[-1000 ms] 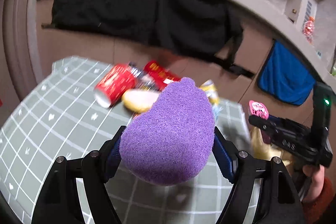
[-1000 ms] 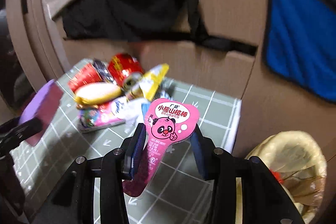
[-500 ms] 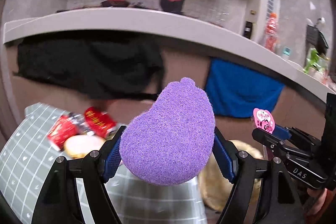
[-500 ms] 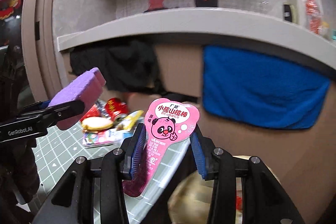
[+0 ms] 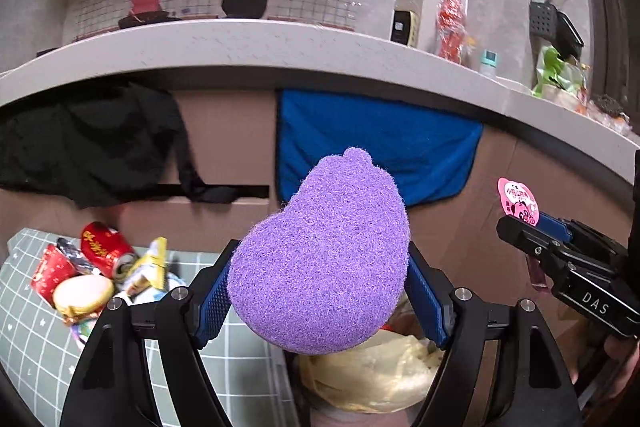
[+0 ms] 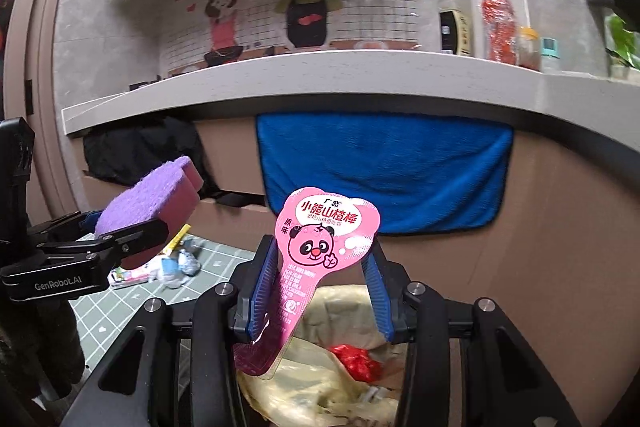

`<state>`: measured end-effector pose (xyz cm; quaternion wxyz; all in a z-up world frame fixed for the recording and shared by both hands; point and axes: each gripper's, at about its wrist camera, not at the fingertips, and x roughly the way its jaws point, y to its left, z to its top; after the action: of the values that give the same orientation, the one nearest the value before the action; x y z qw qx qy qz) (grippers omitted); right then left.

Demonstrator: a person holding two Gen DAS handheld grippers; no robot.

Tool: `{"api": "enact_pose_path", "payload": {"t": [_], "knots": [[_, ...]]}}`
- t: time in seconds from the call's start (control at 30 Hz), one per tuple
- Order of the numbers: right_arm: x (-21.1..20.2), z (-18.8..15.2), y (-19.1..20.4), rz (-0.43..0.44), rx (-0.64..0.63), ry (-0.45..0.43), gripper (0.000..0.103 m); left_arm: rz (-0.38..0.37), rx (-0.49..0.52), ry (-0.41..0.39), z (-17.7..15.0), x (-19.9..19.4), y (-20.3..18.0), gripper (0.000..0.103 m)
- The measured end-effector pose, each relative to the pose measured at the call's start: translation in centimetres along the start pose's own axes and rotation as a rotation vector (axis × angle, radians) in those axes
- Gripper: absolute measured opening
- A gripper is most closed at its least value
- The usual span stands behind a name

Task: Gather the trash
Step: 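Carry the purple sponge and pink card over the bin and release both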

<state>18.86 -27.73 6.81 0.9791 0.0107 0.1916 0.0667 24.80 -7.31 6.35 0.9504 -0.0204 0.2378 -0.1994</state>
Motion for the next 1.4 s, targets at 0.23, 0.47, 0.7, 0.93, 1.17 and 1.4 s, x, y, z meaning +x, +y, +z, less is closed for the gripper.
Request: {"api": "enact_pose_path", "payload": {"t": [0.23,0.47,0.7,0.93,1.17,1.4], "knots": [[0.3,-1.7,-2.4,-0.020,0.062,0.032,0.040,-0.022,0.011,0.048,-1.0,2.4,-1.3,0.077],[1.5,-3.5,-3.8,-0.023,0.098,0.082,0.040,-0.053,-0.011,0.101,-2.7,4.9,-1.3,0.077],[2.4,-4.6,-4.7,-0.019,0.122,0.119,0.040,-0.070,0.003,0.137,-3.7,6.9,-2.3,0.077],[3.1,-5.5,-5.3,-0.018,0.144,0.145,0.040,-0.088,0.012,0.174,-4.7,8.1,-3.0,0.077],[4.0,-6.0,-5.7,-0.020,0.158,0.164,0.040,-0.098,0.008,0.197,-5.3,9.3,-3.2,0.077],[5.2,-6.5,-5.6,-0.021,0.161,0.193,0.040,-0.100,-0.006,0.219,-5.5,10.6,-2.9,0.077]]}}
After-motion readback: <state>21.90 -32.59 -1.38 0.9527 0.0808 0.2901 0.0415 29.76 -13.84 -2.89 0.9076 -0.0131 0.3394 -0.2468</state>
